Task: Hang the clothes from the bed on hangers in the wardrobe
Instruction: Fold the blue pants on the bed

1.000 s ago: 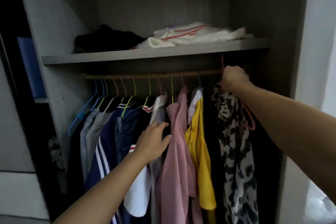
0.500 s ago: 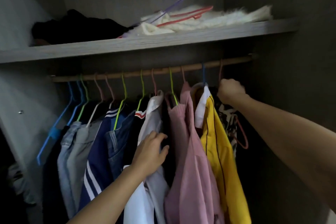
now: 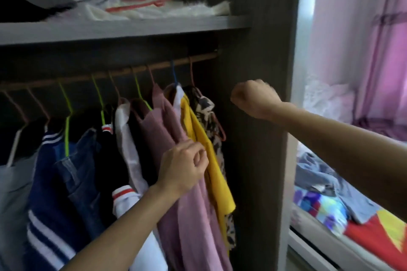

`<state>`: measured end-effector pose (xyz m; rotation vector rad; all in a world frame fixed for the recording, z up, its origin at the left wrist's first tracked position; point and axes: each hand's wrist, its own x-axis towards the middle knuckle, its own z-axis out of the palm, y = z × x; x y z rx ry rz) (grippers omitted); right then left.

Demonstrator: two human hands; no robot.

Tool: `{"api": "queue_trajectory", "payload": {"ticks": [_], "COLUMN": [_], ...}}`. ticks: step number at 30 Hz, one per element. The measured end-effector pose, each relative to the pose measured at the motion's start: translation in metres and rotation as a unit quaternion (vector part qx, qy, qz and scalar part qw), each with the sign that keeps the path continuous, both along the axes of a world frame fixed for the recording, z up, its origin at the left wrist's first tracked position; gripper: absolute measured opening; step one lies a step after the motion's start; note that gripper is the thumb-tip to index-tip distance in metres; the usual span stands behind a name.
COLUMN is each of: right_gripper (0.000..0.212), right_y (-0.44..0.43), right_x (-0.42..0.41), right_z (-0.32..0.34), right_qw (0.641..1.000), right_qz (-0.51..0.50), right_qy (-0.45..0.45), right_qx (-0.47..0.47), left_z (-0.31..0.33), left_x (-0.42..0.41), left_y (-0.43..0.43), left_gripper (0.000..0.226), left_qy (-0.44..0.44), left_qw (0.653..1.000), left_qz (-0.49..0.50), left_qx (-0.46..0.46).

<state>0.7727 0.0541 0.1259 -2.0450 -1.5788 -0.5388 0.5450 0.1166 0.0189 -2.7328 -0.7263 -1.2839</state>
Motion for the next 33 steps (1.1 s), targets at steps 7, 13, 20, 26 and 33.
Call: {"api": "queue_trajectory", "payload": {"ticks": [7,13,20,26,33], "right_gripper": [0.021,0.026,0.02,0.02,0.018], "right_y": [-0.141,-0.273,-0.36,-0.352,-0.299], "right_x": [0.073,0.194,0.304,0.381,0.479], "right_z": [-0.016,-0.073,-0.16,-0.237,-0.314], "right_qw": [0.997,0.982,0.941,0.903,0.835], "right_qz": [-0.043,-0.184,-0.258,-0.286,-0.325], "right_qy": [-0.057,0.037,0.164,0.262,0.377], "right_qx": [0.044,-0.027,-0.142,-0.188,-0.236], "left_z": [-0.043,-0.105,-0.161,-0.197,-0.246], "left_x": [0.112,0.231,0.331,0.422,0.543], "left_y": [-0.074,-0.168,-0.221,-0.186,-0.114], "left_gripper": [0.021,0.02,0.023,0.022,0.021], "left_qy": [0.094,0.172,0.273,0.339,0.402], "left_qw": [0.994,0.974,0.935,0.911,0.876], "left_qz": [-0.059,-0.09,-0.124,-0.128,-0.107], "left_qx": [-0.025,-0.113,-0.188,-0.198,-0.245]}}
